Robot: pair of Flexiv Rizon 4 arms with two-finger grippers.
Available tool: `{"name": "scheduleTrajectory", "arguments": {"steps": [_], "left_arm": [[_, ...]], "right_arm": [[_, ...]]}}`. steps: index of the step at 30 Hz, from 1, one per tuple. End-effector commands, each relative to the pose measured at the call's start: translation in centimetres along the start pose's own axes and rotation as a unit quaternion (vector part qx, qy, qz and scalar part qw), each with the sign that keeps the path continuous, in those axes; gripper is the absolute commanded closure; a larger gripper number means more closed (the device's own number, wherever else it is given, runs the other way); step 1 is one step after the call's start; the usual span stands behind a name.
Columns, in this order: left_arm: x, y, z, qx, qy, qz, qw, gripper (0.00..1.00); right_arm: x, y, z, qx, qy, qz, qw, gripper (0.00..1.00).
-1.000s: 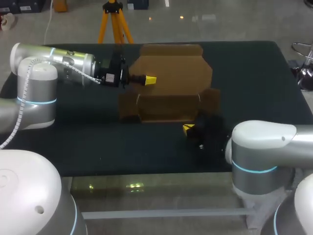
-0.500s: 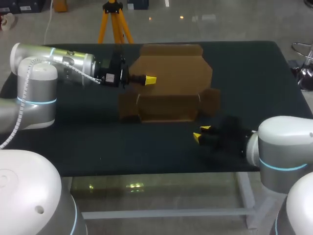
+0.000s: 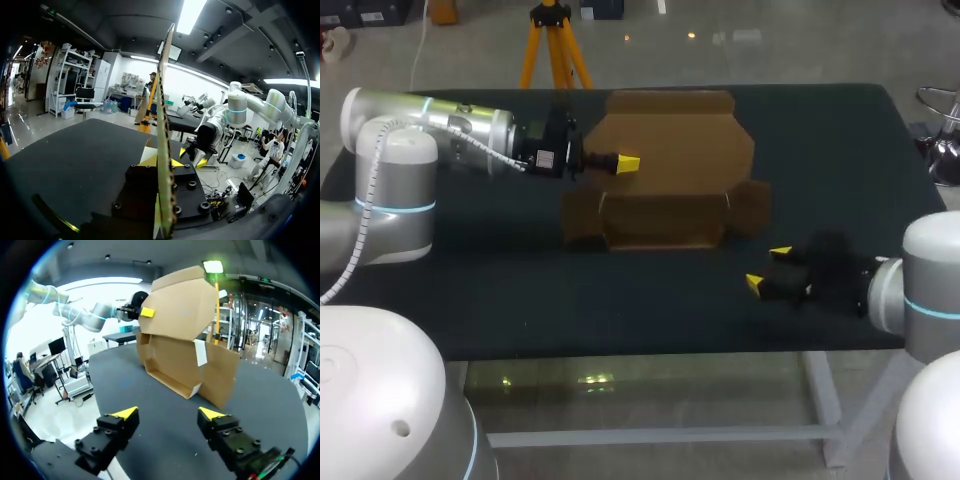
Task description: Assemble the packaging by folding the flat box into shape, placing the metal phone stand inside, and closing the box properly
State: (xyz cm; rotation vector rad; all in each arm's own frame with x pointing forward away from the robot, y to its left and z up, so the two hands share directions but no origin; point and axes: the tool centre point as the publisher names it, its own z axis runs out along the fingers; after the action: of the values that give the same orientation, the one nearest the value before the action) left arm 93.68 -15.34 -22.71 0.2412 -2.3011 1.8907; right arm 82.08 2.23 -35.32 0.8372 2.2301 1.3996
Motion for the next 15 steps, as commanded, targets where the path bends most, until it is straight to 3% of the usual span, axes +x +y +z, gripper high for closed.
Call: {"name": "scheduleTrajectory", "arguments": {"steps": [1, 15], "left_arm": [[0.0, 0.2, 0.1, -0.001, 0.0, 0.0, 1.0, 1.0], [0.0, 0.2, 0.1, -0.001, 0.0, 0.0, 1.0, 1.0]], "right_arm": [[-1.1, -0.6, -2.4, -0.01, 0.055, -0.012, 0.998, 0.03], [-6.9, -0.9, -0.6, -0.017, 0.082, -0.054, 0.995, 0.0]]}}
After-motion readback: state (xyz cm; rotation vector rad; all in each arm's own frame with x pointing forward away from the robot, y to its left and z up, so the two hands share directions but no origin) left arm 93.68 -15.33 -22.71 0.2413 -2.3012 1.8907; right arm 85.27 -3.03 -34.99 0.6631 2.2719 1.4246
